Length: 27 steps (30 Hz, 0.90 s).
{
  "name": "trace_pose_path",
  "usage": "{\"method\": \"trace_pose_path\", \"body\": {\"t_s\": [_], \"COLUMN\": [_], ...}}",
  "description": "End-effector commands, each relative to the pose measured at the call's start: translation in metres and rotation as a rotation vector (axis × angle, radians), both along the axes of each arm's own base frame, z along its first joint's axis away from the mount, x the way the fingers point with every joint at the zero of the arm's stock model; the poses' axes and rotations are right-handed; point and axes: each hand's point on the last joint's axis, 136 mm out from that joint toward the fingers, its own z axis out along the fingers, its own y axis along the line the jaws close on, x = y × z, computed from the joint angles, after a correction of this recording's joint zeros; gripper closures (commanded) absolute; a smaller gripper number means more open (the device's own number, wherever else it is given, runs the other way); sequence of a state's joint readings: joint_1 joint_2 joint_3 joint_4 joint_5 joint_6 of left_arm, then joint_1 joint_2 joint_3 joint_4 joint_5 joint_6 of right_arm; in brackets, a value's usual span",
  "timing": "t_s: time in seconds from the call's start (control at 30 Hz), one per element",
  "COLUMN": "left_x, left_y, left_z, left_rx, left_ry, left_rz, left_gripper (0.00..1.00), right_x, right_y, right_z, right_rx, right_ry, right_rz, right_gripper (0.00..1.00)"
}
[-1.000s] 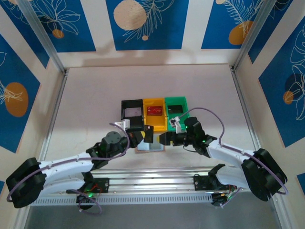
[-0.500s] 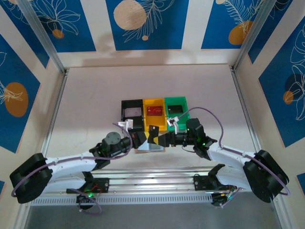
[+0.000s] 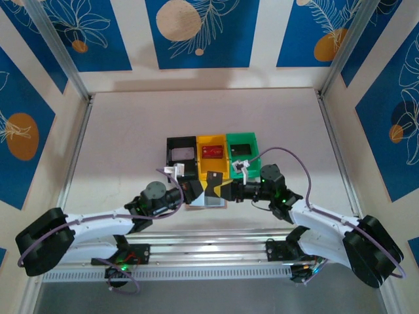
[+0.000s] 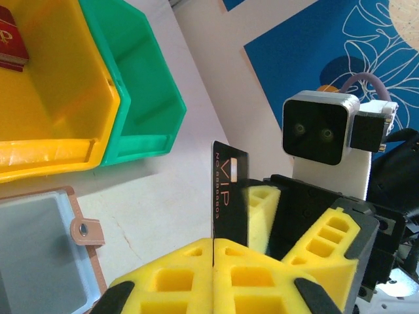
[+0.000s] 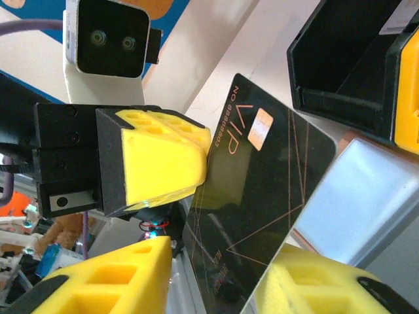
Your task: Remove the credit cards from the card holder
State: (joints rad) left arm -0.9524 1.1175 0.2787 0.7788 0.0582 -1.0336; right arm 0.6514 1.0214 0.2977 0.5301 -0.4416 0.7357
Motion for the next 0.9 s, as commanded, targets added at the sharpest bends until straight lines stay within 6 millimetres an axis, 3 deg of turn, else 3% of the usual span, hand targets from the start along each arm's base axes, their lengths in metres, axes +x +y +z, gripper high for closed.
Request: {"method": "trace_pose_path", "body": {"t_s": [0.0, 0.17, 0.23, 0.37, 0.47, 0.57, 0.67, 0.73, 0.8, 0.87], "left_x": [-0.005, -0.004, -0.003, -0.003, -0.006, -0.009, -0.011, -0.011, -0.013, -0.018], "left_y": [-0.009, -0.009, -0.008, -0.006, -0.003, 0.010, 0.032, 0.048, 0.056, 0.056], "left_z": [0.010, 0.008, 0.008, 0.007, 0.009, 0.015, 0.035, 0.044, 0.056, 0.062], "left_rx": [-0.022, -0.018, -0.013, 0.012, 0.056, 0.161, 0.292, 0.366, 0.402, 0.425], "left_ry": [-0.030, -0.026, -0.028, -0.024, -0.025, -0.040, -0.090, -0.095, -0.083, -0.057], "left_rz": [-0.044, -0.035, -0.030, -0.026, -0.042, -0.064, -0.088, -0.107, -0.171, -0.256], "left_gripper": [1.00, 1.00, 1.00, 0.99, 0.72, 0.54, 0.44, 0.32, 0.23, 0.21], "right_x": [-0.005, -0.006, -0.006, -0.008, -0.010, -0.014, -0.027, -0.038, -0.047, -0.052], "right_y": [0.000, -0.001, -0.002, -0.003, -0.005, -0.009, -0.008, -0.007, -0.005, -0.003], "right_z": [0.004, 0.007, 0.006, 0.004, 0.003, 0.002, 0.003, 0.005, 0.006, 0.008], "right_rx": [0.012, 0.009, 0.001, -0.007, -0.030, -0.067, -0.075, -0.065, -0.054, -0.046], "right_ry": [-0.033, -0.044, -0.038, -0.031, -0.021, -0.008, 0.018, 0.037, 0.054, 0.050], "right_rz": [0.006, 0.007, 0.007, 0.009, 0.019, 0.041, 0.126, 0.196, 0.248, 0.276], "right_gripper": [0.72, 0.87, 1.00, 1.00, 1.00, 1.00, 1.00, 1.00, 1.00, 1.00]}}
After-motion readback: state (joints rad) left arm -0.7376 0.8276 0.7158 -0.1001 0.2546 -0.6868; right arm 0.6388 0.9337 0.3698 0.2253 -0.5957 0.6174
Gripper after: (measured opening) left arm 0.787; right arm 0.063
